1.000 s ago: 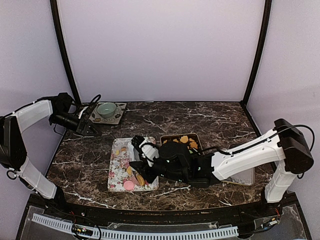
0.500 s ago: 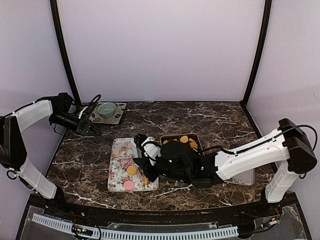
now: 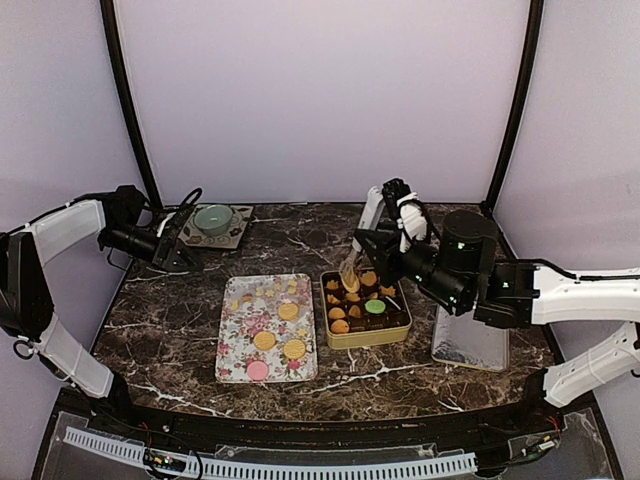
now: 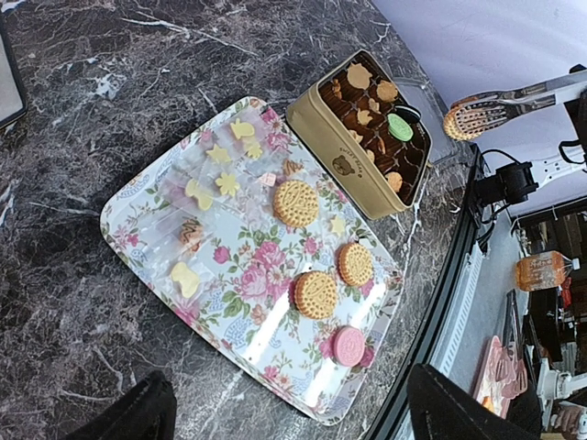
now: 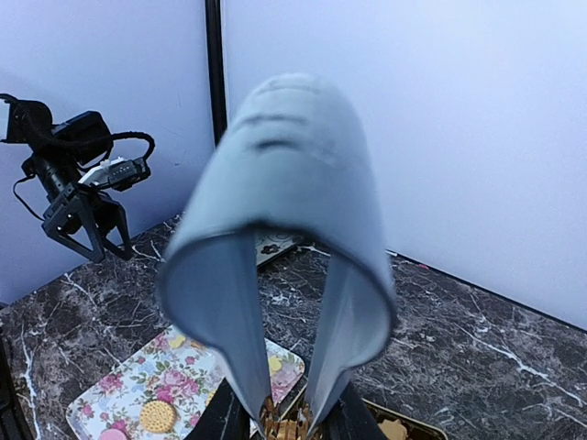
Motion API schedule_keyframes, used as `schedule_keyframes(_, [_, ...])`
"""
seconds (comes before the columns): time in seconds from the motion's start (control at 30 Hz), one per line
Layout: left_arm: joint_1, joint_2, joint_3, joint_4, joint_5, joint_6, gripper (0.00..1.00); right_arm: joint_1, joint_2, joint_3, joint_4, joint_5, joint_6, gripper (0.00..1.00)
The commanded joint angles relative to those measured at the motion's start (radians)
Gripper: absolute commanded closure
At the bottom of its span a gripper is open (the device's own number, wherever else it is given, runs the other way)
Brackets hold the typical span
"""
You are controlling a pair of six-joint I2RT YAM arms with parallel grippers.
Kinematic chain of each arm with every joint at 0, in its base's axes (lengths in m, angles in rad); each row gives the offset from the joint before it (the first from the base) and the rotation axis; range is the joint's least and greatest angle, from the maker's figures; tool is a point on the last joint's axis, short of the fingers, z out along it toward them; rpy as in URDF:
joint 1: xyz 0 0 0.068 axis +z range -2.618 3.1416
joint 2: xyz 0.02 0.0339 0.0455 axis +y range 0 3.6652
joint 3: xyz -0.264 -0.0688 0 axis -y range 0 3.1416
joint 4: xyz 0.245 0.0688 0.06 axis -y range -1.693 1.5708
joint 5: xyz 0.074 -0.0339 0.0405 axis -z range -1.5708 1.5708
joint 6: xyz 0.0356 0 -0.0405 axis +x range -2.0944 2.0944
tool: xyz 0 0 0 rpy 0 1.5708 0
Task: Pack the cookies
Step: Place the fake cookies in the empty pocket of the box.
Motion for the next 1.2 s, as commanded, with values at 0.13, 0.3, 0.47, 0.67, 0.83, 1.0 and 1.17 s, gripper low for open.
schedule_keyframes(0.13, [0.004,-0.018,0.012,-0.023,0.022,0.011,0.11,-0.043,0.003,-0.054,-0.04,-0.096,-0.034,0.93])
schedule_keyframes(0.3, [0.005,-0.022,0.014,-0.03,0.021,0.014,0.11,-0.072,0.018,-0.074,-0.026,-0.164,-0.065,0.93])
schedule_keyframes(0.47, [0.004,-0.024,0.021,-0.032,0.022,0.014,0.11,-0.087,0.03,-0.069,-0.037,-0.202,-0.096,0.93])
schedule_keyframes(0.67, [0.005,-0.022,0.028,-0.035,0.022,0.014,0.11,-0.097,0.044,-0.068,-0.062,-0.24,-0.104,0.94])
schedule_keyframes(0.83, [0.005,-0.02,0.029,-0.038,0.023,0.013,0.11,-0.098,0.05,-0.087,-0.059,-0.251,-0.108,0.94])
schedule_keyframes(1.0, [0.005,-0.022,0.028,-0.04,0.021,0.013,0.11,-0.1,0.058,-0.107,-0.045,-0.253,-0.121,0.93])
schedule_keyframes(1.17, [0.004,-0.022,0.029,-0.042,0.019,0.013,0.12,-0.101,0.059,-0.114,-0.046,-0.267,-0.124,0.9])
